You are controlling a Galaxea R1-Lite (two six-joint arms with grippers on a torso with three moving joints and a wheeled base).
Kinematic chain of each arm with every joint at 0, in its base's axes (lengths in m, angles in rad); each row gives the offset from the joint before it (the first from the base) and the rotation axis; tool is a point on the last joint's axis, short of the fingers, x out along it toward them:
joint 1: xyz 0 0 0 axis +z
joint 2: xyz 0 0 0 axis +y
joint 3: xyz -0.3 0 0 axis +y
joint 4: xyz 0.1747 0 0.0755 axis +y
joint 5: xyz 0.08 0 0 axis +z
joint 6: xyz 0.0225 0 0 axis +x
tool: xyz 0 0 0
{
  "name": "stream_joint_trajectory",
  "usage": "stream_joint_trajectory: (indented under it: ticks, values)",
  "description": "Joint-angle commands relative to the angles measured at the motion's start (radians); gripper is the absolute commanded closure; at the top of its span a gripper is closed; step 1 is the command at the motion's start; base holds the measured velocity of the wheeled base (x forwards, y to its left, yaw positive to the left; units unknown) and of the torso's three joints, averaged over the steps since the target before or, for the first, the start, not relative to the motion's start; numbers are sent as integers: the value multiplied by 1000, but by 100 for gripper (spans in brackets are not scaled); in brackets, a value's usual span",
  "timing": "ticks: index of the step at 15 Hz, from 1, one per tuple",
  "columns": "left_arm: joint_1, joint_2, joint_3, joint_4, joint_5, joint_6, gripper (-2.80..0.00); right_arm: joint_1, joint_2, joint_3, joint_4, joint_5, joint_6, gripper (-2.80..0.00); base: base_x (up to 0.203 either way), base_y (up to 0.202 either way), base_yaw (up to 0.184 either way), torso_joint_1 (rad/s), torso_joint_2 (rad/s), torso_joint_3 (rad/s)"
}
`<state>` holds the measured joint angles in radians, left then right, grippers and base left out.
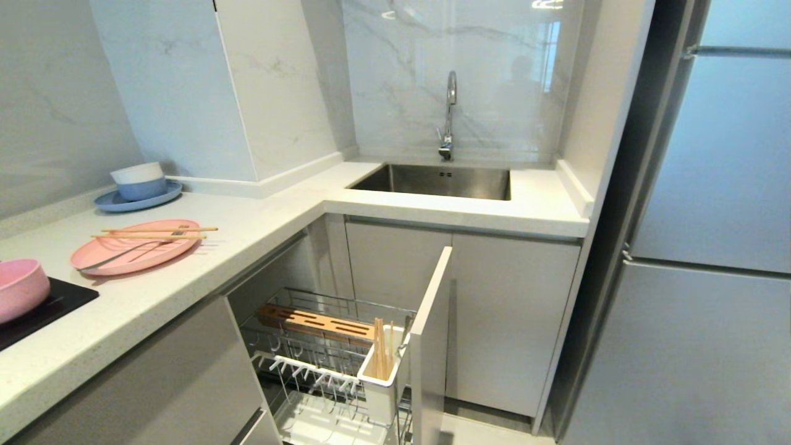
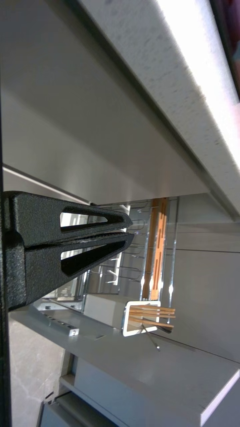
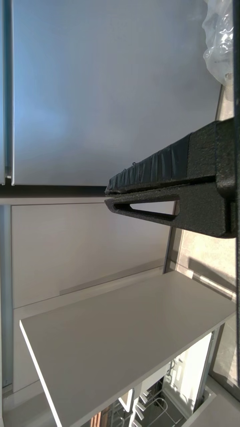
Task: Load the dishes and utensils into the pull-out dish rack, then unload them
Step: Pick up the bowl and place it in the cupboard
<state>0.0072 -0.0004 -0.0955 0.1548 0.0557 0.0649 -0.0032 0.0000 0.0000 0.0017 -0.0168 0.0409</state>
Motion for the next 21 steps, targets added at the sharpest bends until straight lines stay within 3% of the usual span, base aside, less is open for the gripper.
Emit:
stream_joint_trajectory:
  ticks: [1,5,7,9,11,16,21]
  values:
    - [0,-1,9,-6,1,0,0,0,0,2,0,0,1,0,0,0,0,0,0,0]
    - [0,-2,15,-22,-2,26,0,0,0,2,0,0,1,0,0,0,0,0,0,0]
    - [0,-2,41,-100,-3,117,0,0,0,2,0,0,1,0,0,0,0,0,0,0]
    - [0,-1,69,-158,-37,148,0,0,0,2,0,0,1,0,0,0,0,0,0,0]
    - [0,-2,90,-153,-133,129,0,0,0,2,0,0,1,0,0,0,0,0,0,0]
    - [-7,-1,92,-152,-81,-30,0,0,0,2,0,0,1,0,0,0,0,0,0,0]
    - [-7,-1,92,-153,-76,-40,0,0,0,2,0,0,1,0,0,0,0,0,0,0]
